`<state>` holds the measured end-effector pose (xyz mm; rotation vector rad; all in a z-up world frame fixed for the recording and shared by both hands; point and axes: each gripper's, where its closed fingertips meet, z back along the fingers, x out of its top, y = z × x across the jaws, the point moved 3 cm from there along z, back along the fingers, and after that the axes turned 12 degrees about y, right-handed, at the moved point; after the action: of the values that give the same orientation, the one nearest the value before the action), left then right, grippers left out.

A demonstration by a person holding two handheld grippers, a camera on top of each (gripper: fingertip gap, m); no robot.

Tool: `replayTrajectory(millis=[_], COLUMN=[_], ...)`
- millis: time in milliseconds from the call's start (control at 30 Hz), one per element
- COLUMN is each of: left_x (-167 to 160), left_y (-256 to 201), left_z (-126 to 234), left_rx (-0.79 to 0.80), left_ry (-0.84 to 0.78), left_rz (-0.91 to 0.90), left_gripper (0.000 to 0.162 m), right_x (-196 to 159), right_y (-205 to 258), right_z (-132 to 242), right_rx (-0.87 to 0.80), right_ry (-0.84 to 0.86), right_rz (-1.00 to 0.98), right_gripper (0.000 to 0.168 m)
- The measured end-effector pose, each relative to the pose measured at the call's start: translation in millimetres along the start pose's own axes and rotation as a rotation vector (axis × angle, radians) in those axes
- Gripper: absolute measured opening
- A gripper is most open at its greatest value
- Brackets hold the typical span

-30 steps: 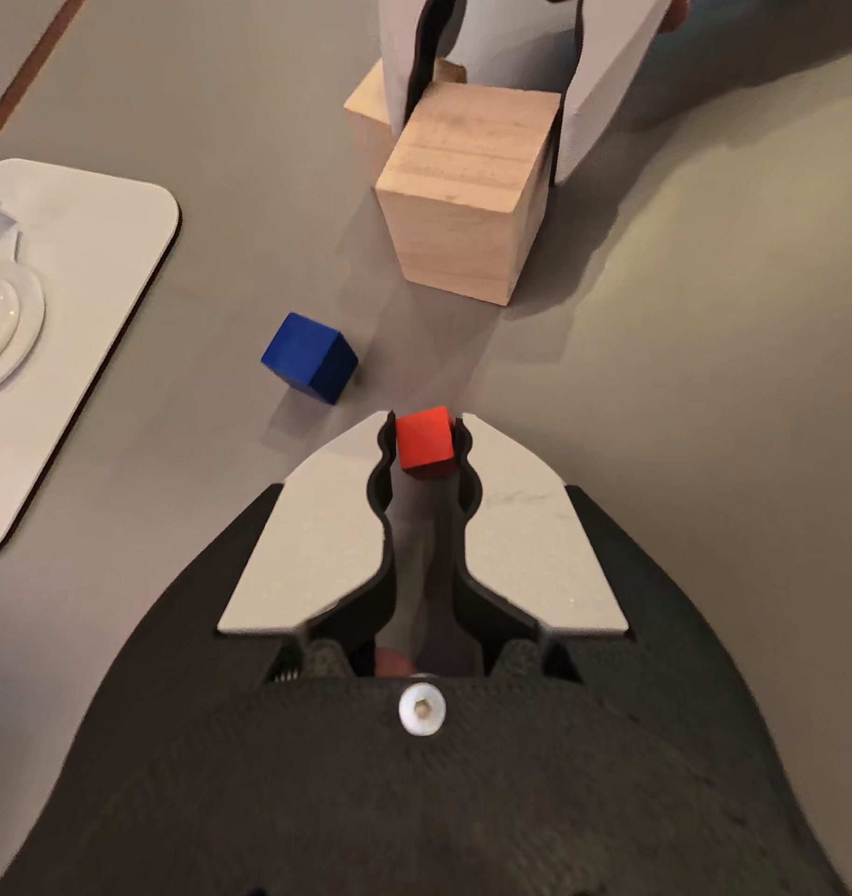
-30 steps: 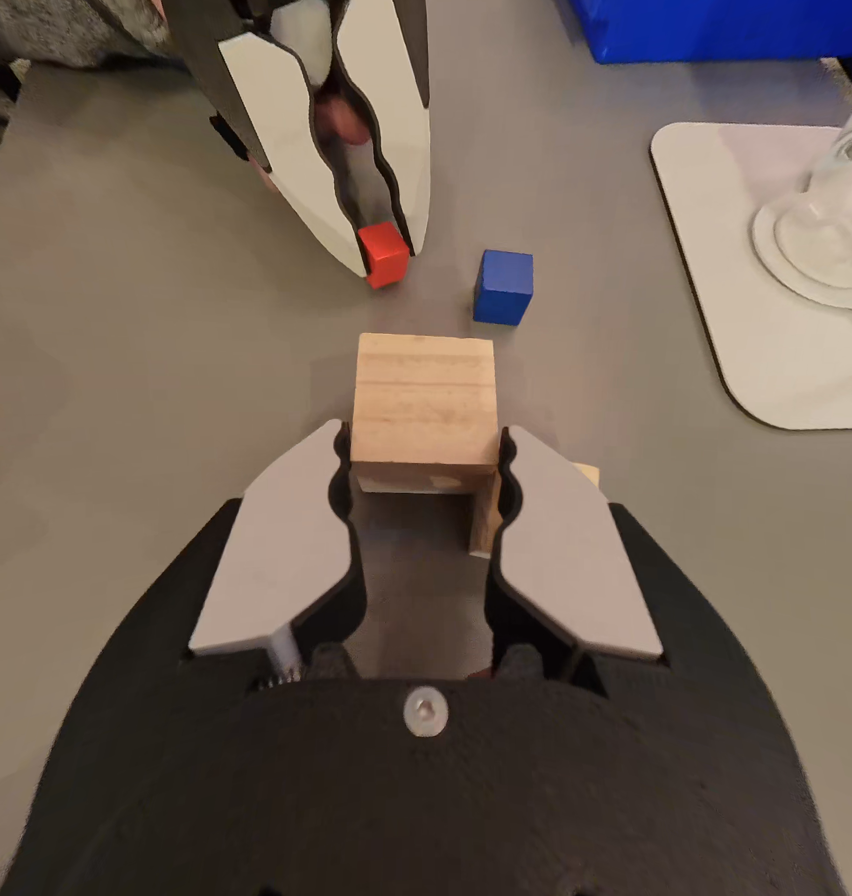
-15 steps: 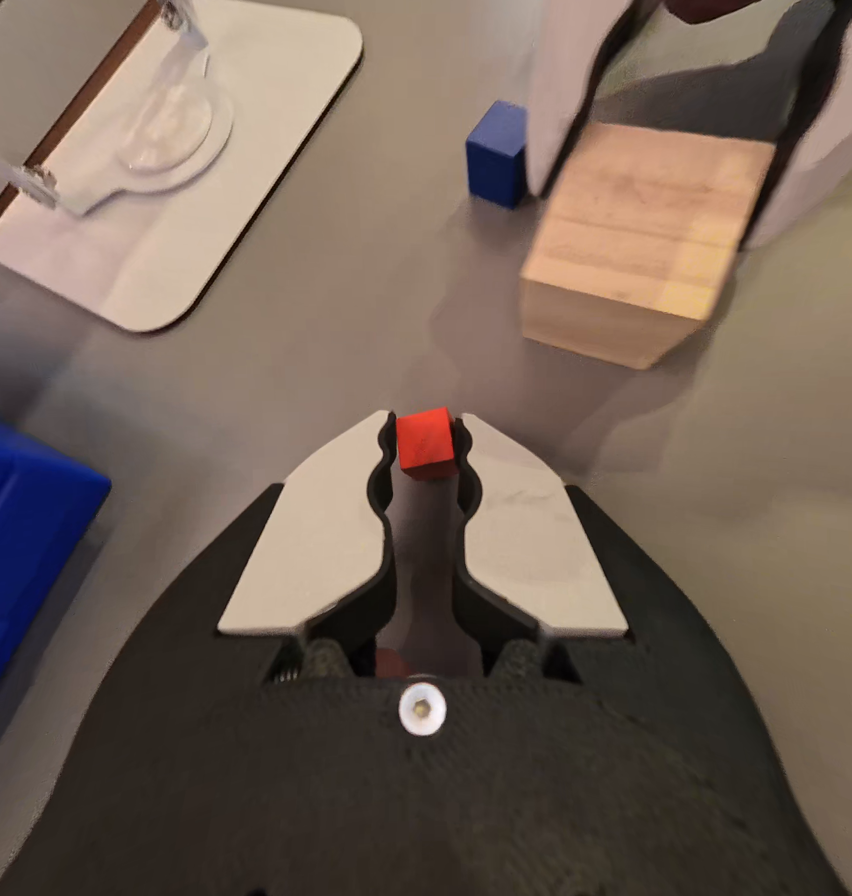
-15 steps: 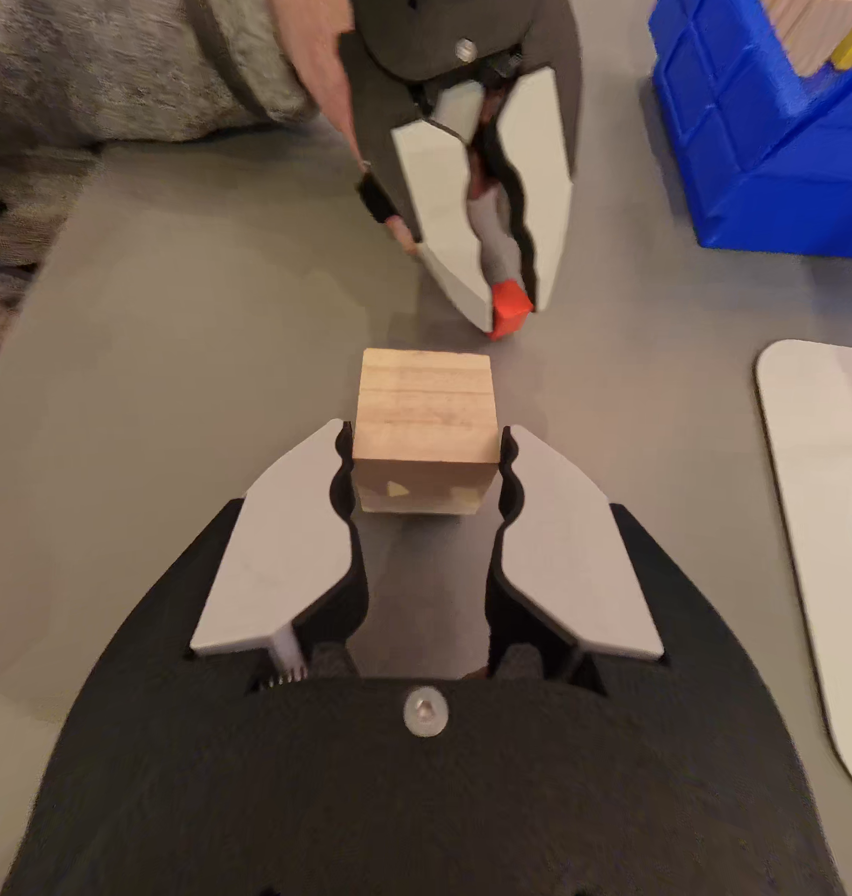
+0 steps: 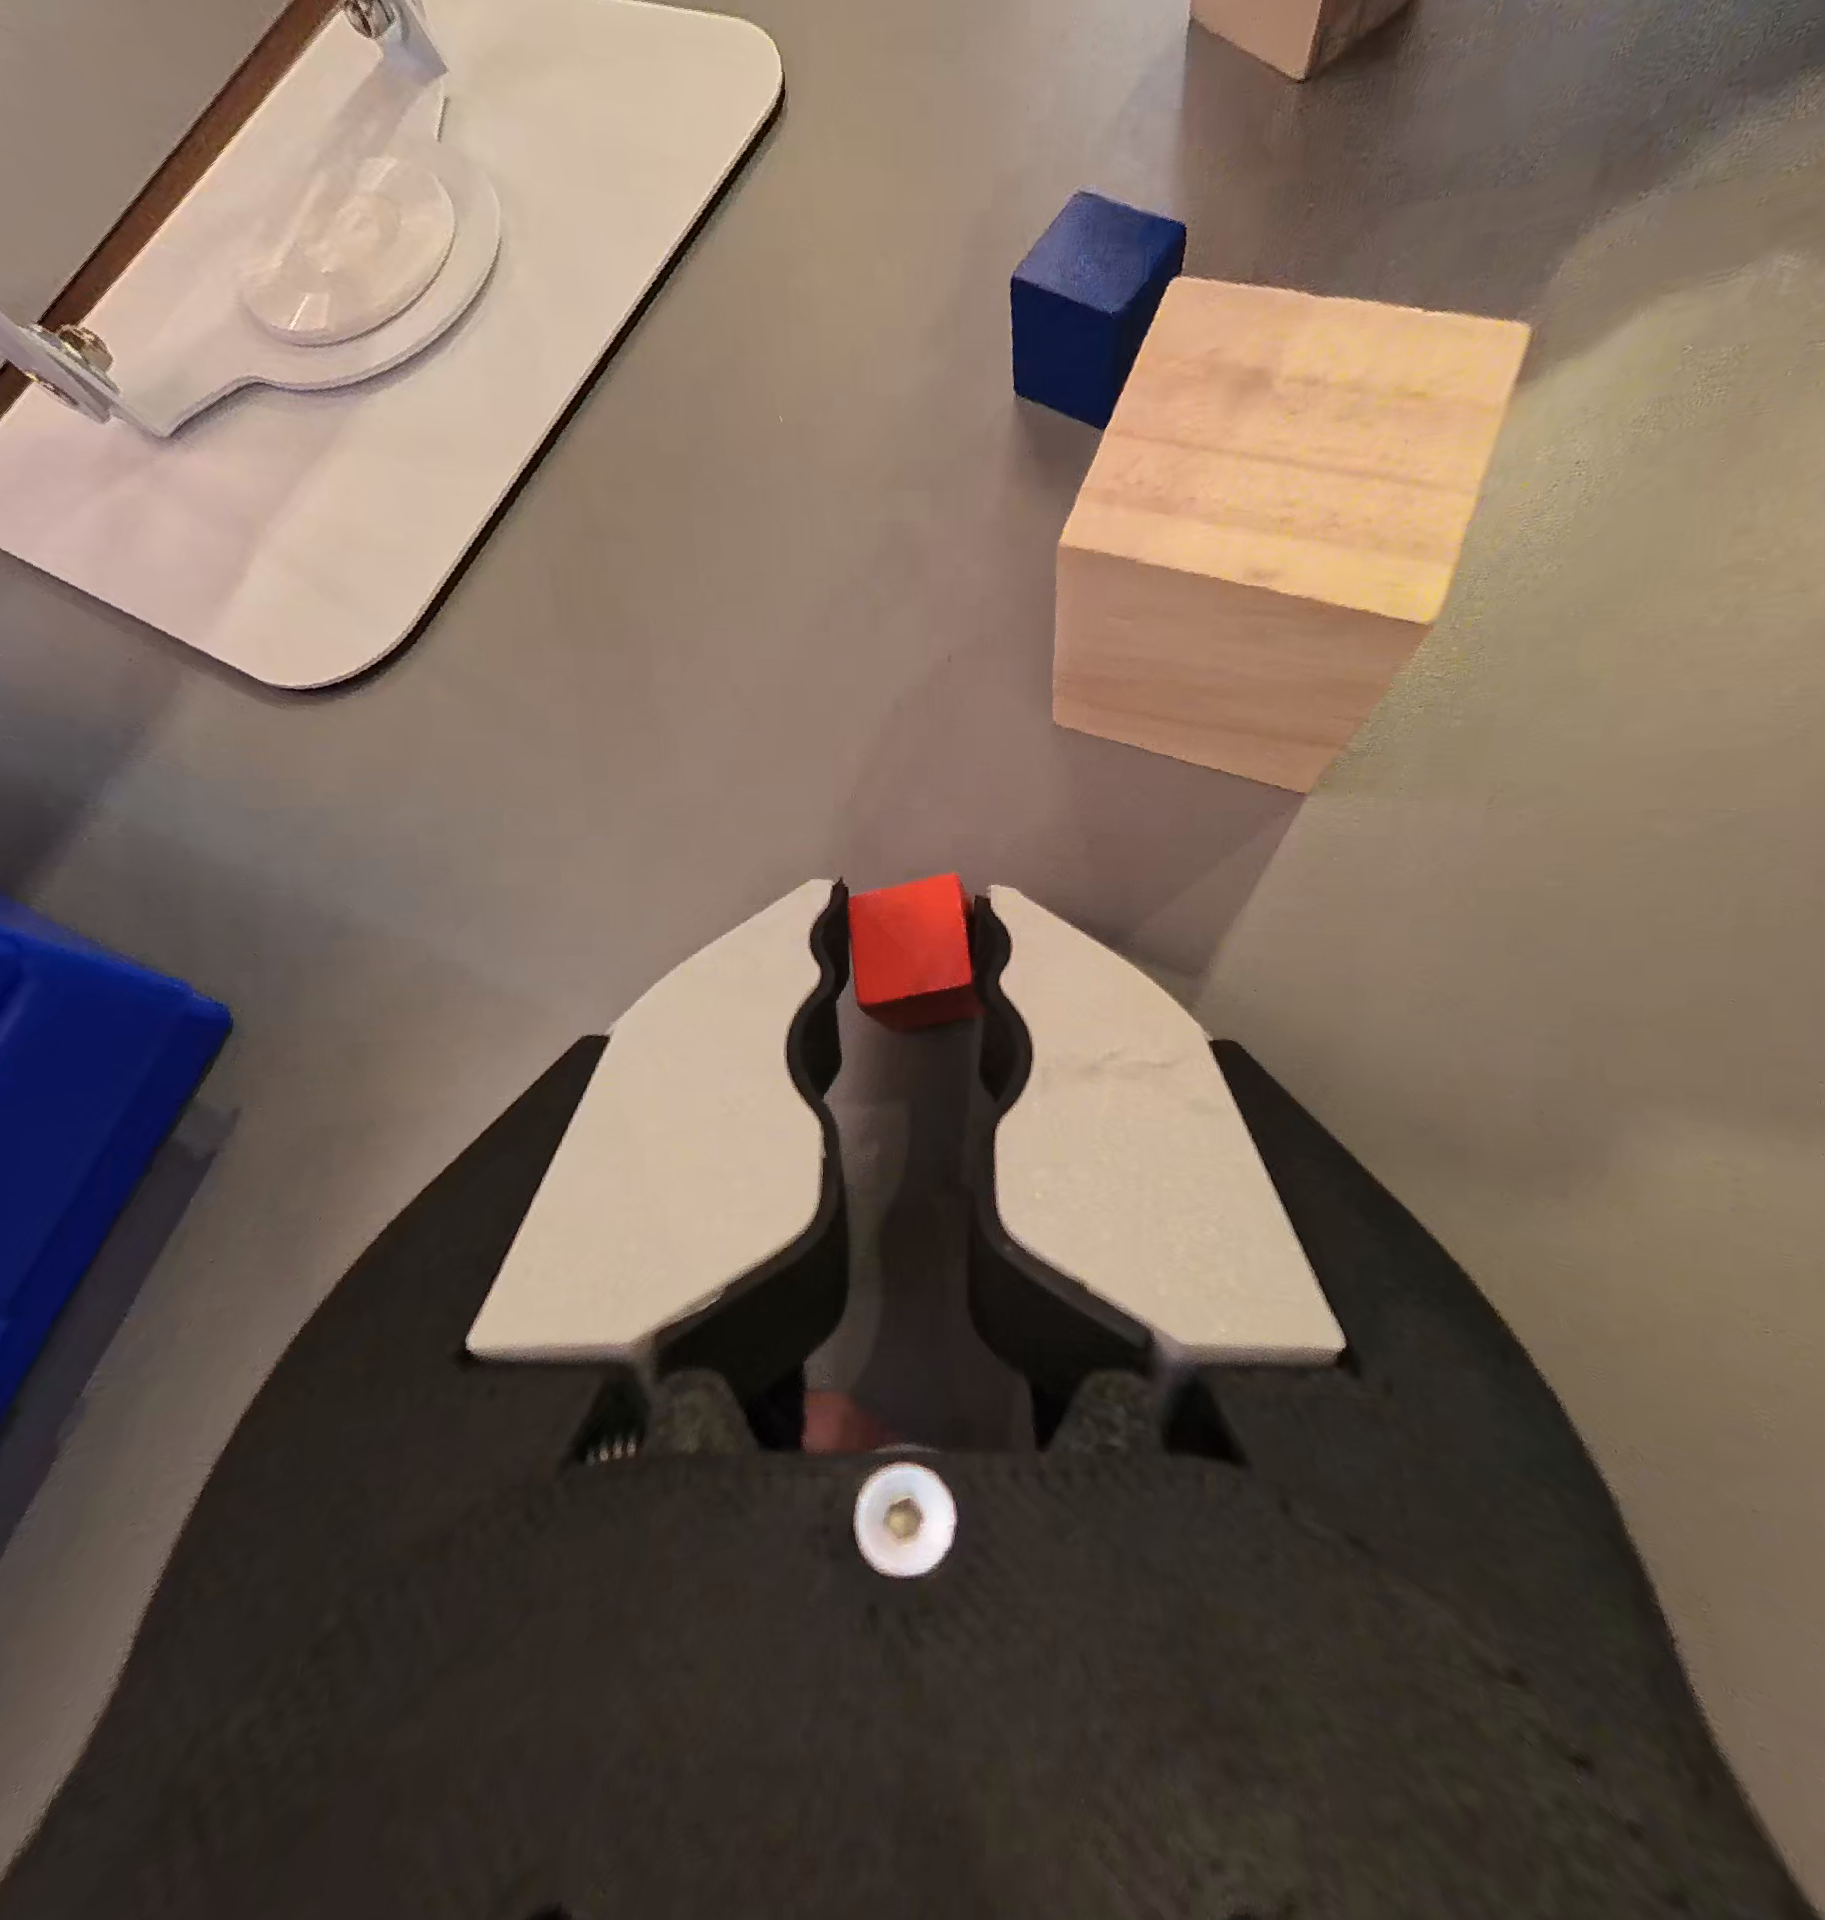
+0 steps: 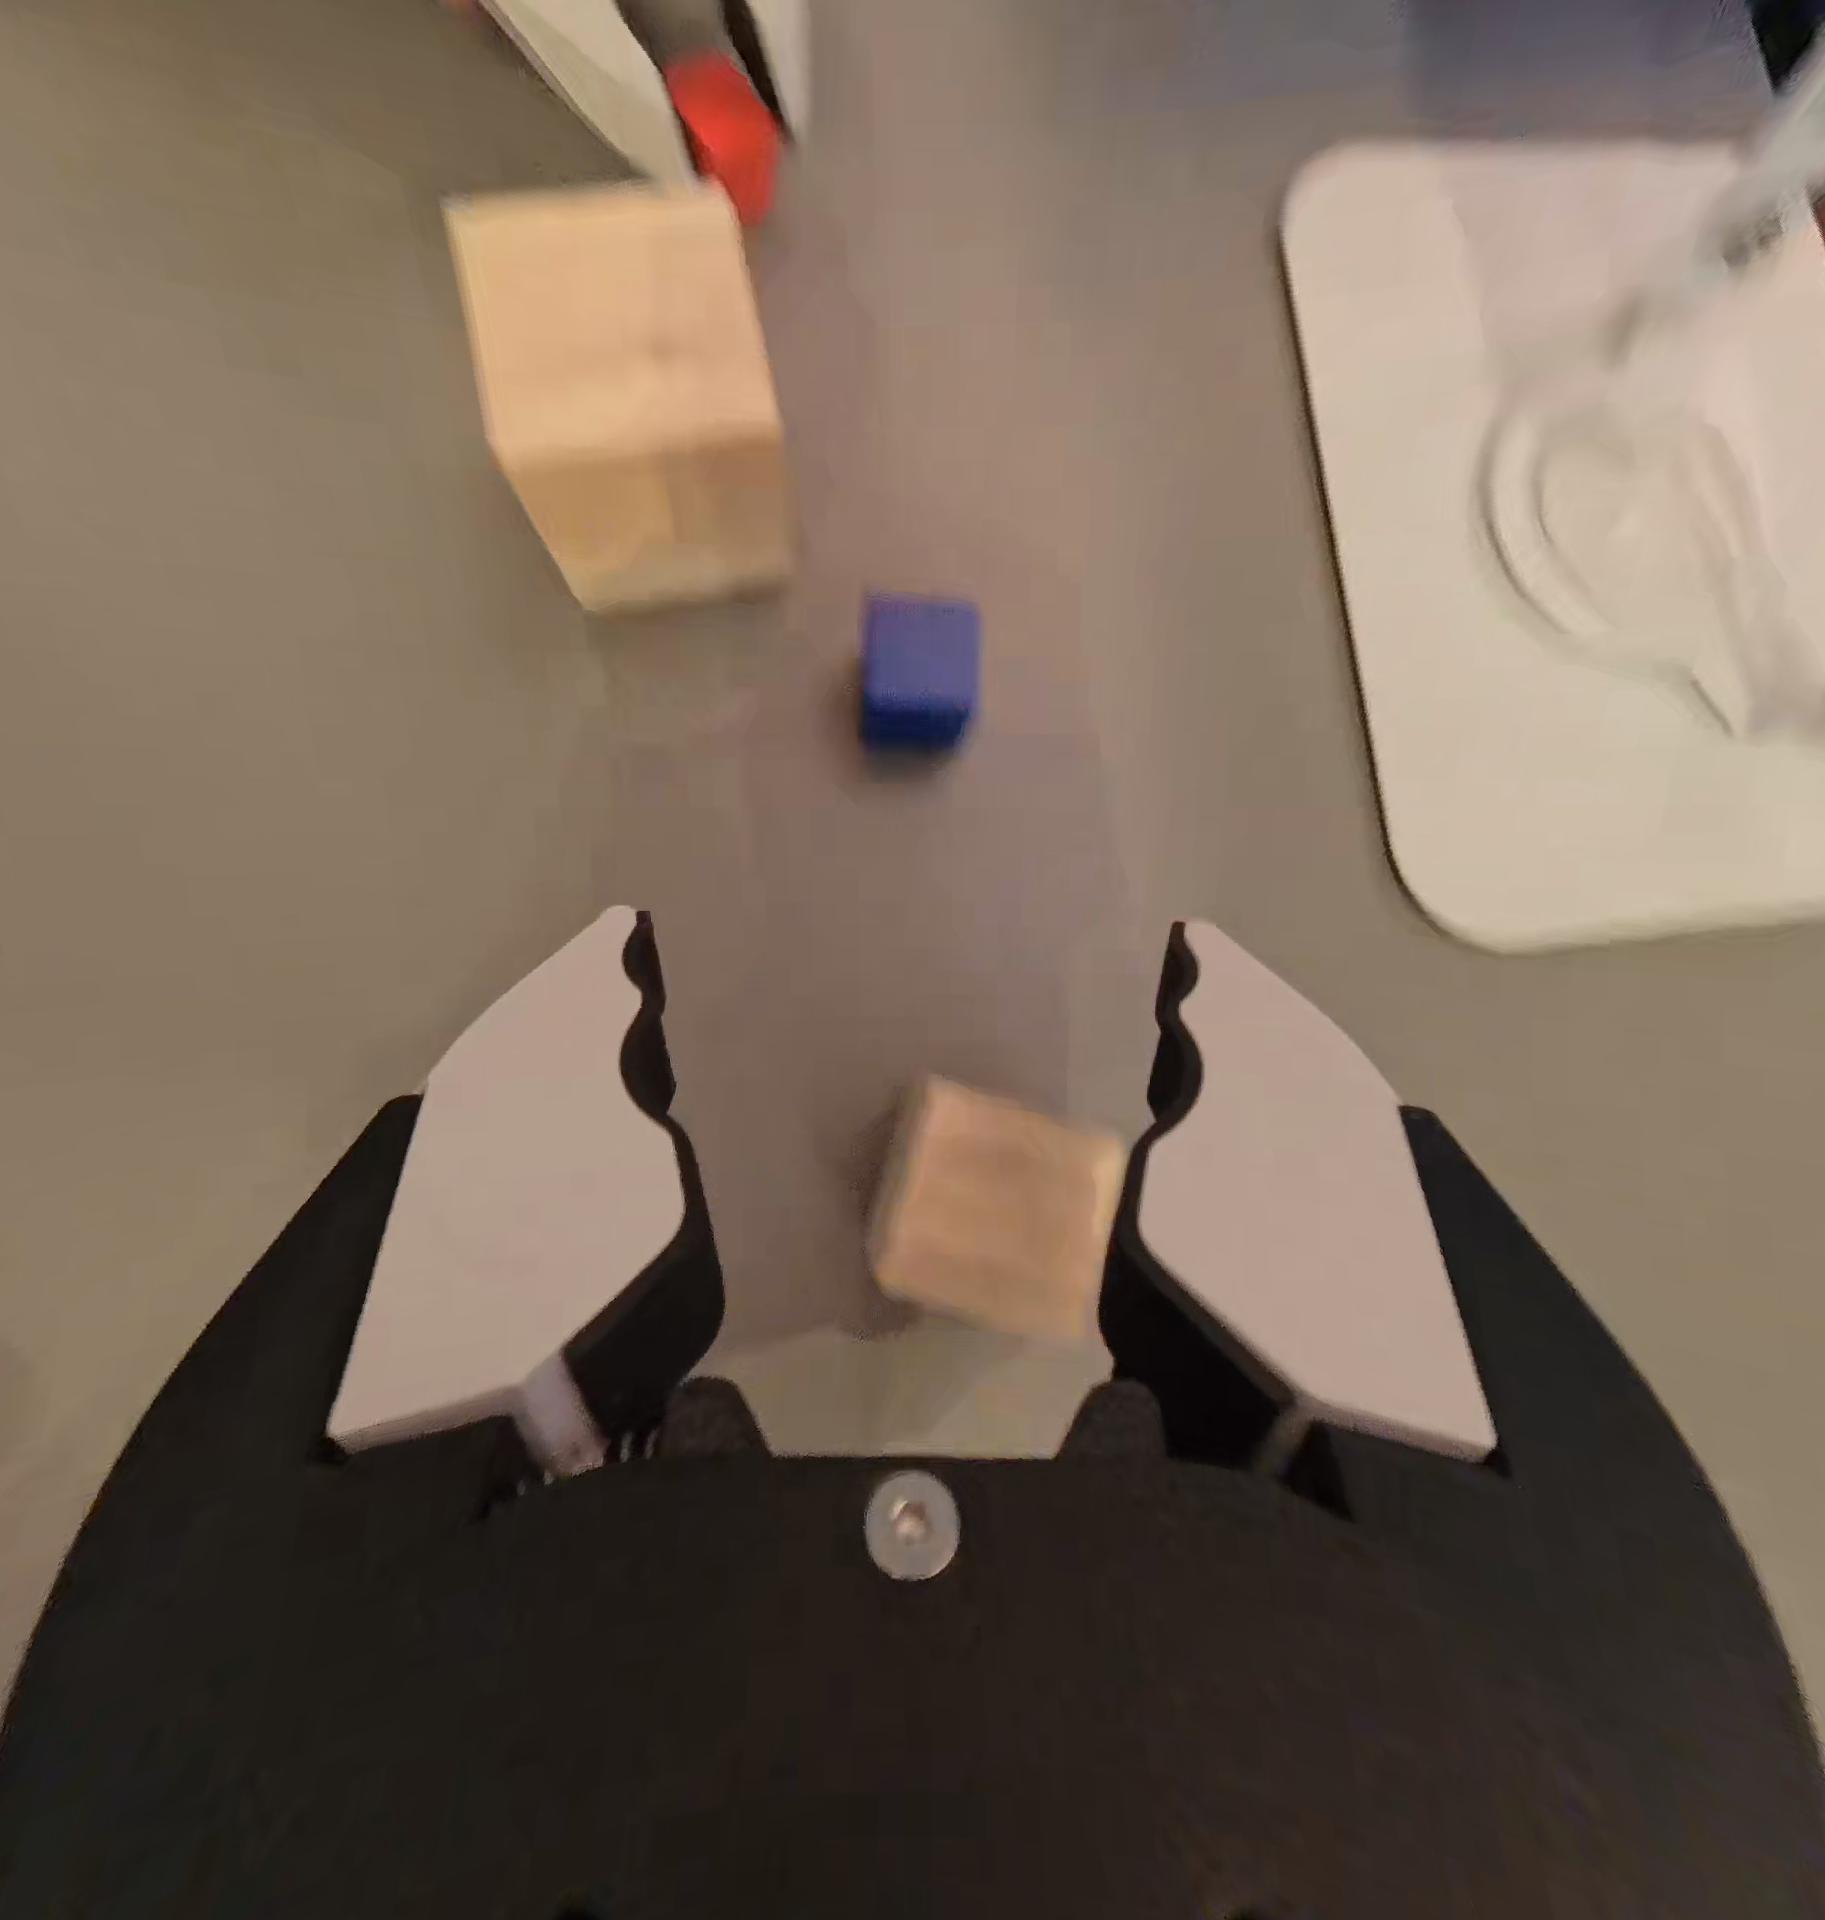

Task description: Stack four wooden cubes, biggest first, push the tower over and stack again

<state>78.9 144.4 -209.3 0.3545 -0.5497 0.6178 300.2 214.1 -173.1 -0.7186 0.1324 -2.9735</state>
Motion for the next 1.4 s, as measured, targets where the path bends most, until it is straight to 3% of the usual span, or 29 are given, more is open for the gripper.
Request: replayTrajectory(millis=[133, 233, 267, 367, 533, 700, 900, 1000, 1067, 1167, 1300, 1367, 1400], left_x=[1, 1, 1, 1, 2, 2, 2, 2, 2, 2, 2, 2, 2], left_y=[0, 0, 0, 0, 0, -1, -1, -1, -1, -1, -1, -1, -1], left_z=[-1, -1, -1, -1, -1, -1, -1, -1, -1, -1, -1, -1, -1], left_rx=[-0.004, -0.002, -0.003, -0.004, -0.004, -0.011, -0.024, -0.027, -0.027, -0.030, -0.034, -0.034, -0.034], left_ry=[0.000, 0.000, 0.000, -0.001, -0.001, -0.003, -0.004, -0.004, -0.005, -0.005, -0.005, -0.005, -0.005], left_rz=[0.005, 0.002, 0.003, 0.002, -0.001, -0.003, 0.000, -0.002, -0.001, 0.001, 0.005, 0.007, 0.007], left_gripper=[0.022, 0.022, 0.022, 0.022, 0.022, 0.022, 0.022, 0.022, 0.022, 0.022, 0.022, 0.022, 0.022], right_x=[-45, -39, -31, 18, 99, 128, 126, 123, 115, 86, 56, 51, 49], right_y=[-12, -11, -11, 9, 45, 49, 55, 49, 38, 12, -1, 4, 5], right_z=[-17, -21, -17, -1, -7, -33, -48, -35, -22, -20, -50, -63, -67], right_rx=[0.050, 0.078, 0.064, 0.108, 0.175, 0.231, 0.273, 0.242, 0.237, 0.205, 0.204, 0.225, 0.218], right_ry=[0.111, 0.075, 0.056, -0.057, -0.074, -0.017, 0.035, 0.003, -0.031, 0.004, 0.092, 0.115, 0.125], right_rz=[-0.080, -0.070, -0.055, 0.048, 0.249, 0.275, 0.254, 0.240, 0.230, 0.192, 0.148, 0.154, 0.166], right_gripper=[0.091, 0.063, 0.053, 0.053, 0.053, 0.053, 0.054, 0.082, 0.084, 0.076, 0.070, 0.056, 0.040])
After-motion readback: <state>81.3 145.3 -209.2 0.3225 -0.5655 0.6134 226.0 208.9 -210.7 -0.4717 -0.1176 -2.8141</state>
